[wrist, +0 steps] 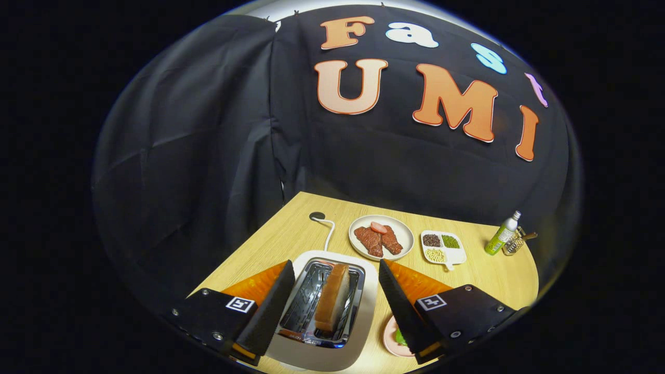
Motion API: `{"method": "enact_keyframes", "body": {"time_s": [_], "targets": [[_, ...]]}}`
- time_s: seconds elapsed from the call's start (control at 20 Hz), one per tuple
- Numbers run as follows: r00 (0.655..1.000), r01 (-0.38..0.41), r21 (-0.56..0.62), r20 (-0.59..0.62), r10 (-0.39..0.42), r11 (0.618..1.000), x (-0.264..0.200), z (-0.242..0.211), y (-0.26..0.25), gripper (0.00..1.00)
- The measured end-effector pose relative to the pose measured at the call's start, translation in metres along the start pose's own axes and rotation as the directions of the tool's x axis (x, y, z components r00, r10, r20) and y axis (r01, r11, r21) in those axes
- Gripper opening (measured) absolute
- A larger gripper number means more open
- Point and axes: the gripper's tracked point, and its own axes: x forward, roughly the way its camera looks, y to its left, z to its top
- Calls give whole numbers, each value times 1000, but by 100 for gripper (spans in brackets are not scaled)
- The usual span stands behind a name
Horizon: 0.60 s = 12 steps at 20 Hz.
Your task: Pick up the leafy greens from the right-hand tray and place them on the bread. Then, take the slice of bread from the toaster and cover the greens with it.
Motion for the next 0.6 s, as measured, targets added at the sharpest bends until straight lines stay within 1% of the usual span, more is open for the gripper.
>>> {"method": "enact_keyframes", "body": {"time_s": [0.3,0.4,0.45,0.5,0.55,0.6], "targets": [[999,8,4,-42,-8,1000,5,-17,1,94],[998,12,7,-54,-12,1000,4,-22,0,88],[998,13,6,-58,-12,1000,3,-24,0,81],[998,12,2,-65,-12,1000,4,-26,1,77],[997,10,2,-73,-10,1000,4,-30,2,70],[997,8,5,-81,-8,1000,4,-32,3,64]]}}
